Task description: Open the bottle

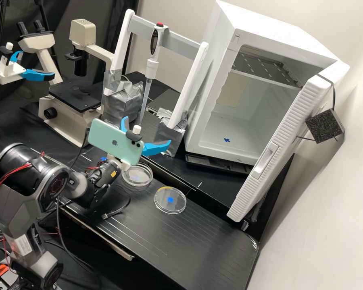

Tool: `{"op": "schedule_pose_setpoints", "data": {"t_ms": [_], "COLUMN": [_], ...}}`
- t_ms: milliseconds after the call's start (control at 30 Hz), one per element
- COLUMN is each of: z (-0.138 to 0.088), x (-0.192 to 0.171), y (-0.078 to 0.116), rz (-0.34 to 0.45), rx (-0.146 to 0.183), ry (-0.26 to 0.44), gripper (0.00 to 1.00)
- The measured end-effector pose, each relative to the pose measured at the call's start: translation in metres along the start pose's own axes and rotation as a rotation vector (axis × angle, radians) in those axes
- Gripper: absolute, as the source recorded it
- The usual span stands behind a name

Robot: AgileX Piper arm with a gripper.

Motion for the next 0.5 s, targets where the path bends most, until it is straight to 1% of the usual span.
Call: {"op": "schedule_pose_setpoints", "data": {"t_ms": [167,367,500], "z": [-0.004,0.000,0.001], "x": [-0.007,-0.009,-0.008], "y": [-0.020,-0.031,-0.037], "rz": [-0.074,-0.116,-0.141], "rx": [-0.029,-0.048,-0.052], "ry": [0.020,0.001,-0.002], "gripper": [1.00,1.00,1.00]}}
